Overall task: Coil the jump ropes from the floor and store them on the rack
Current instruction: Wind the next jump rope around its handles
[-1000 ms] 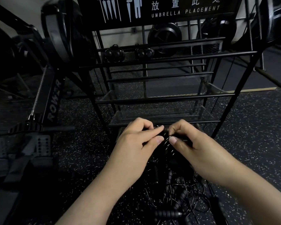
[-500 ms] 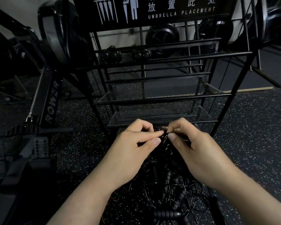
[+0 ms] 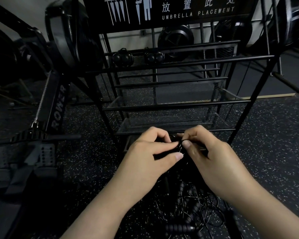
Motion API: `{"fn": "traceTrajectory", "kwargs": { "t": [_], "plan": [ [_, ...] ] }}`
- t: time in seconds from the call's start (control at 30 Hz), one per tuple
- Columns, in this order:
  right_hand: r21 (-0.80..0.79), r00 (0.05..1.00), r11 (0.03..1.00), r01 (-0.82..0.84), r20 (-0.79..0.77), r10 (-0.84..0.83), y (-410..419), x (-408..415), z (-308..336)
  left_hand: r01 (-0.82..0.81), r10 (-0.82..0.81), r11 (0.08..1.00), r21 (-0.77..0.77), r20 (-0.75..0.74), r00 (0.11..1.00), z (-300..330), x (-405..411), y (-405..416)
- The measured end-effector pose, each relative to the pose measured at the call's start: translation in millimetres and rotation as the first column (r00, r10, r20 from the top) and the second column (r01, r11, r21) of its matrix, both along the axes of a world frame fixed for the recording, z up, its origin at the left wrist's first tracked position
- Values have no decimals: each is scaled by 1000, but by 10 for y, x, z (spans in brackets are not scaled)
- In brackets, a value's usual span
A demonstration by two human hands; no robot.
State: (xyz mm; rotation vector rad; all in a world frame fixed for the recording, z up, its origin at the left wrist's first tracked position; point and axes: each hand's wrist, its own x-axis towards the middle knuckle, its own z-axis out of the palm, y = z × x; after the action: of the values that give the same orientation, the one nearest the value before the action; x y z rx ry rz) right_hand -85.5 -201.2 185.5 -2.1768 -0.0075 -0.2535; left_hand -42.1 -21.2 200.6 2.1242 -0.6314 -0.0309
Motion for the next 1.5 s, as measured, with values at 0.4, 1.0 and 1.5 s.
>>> {"fn": "traceTrajectory", "kwargs": {
  "t": [0.4, 1.0, 1.5],
  "plan": [
    [-84, 996, 994, 73, 60, -68, 108, -29, 43, -213, 231, 966, -147, 117, 966, -146, -30, -185],
    [25, 999, 999, 19, 49, -21, 127, 52, -59, -279, 289, 924, -262, -2, 957, -239, 29, -199],
    [19, 998, 1000, 2, 67, -3, 113, 16, 10, -204, 140, 887, -415, -180, 974, -206, 2, -214]
  ]
}}
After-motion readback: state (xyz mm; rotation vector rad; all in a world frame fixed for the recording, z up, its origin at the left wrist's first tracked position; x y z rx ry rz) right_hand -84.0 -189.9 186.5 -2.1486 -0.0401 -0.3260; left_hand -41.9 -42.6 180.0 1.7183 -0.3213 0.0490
